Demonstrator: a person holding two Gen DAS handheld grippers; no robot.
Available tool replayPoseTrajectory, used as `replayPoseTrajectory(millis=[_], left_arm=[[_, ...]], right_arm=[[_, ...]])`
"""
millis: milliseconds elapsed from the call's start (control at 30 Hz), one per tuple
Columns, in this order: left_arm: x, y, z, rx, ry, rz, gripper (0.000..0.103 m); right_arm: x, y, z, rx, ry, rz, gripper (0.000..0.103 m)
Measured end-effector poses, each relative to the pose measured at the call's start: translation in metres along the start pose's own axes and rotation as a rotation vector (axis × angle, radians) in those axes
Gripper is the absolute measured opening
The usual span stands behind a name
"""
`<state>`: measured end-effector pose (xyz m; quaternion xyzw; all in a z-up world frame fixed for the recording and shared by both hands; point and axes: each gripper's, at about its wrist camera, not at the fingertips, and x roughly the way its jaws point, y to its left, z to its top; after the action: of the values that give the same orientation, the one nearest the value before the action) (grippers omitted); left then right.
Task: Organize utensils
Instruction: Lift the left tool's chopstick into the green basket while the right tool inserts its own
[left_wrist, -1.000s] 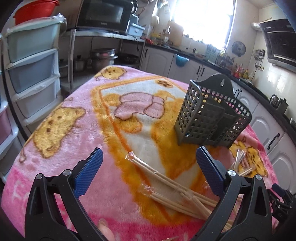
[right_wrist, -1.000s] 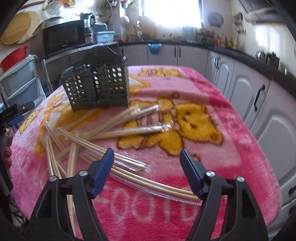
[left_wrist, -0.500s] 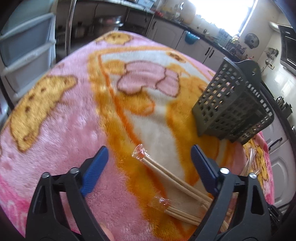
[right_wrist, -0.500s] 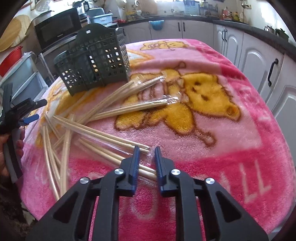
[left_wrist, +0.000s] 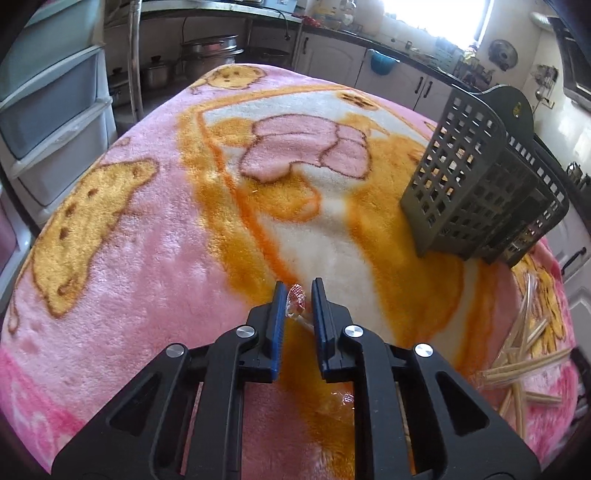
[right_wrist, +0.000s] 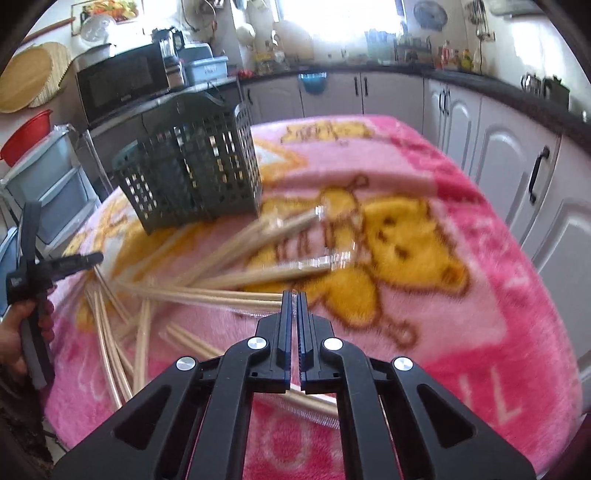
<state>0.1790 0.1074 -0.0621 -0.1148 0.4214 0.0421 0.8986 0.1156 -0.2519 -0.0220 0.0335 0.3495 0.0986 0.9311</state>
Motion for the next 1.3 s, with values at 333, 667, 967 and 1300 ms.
replayPoseTrajectory(millis=[333,667,967,1300], left_arm=[[-0.055,-0.017,0.029,0.031,-0.138,-0.132,0.004],[-0.116,-0.070,0.069,0.131,-0.307,-0.282,0.003],[-0.155,-0.109,0.092,0.198,-0.366,-0.390,0.002],[-0.195,-0.141,0.110,0.278,-0.461,-0.445,0.002]], right_arm=[[-0.027,0.011,0.041,-0.055,-0.149,0.044,0.002],[-0.063,0.042,0.091,-0.167,-0.291,0.137,0.002],[-0.083,0.060,0.124,-0.243,-0.343,0.146,0.002],[-0.108,0.059,0.153,-0.249,-0.431,0.151,0.002]])
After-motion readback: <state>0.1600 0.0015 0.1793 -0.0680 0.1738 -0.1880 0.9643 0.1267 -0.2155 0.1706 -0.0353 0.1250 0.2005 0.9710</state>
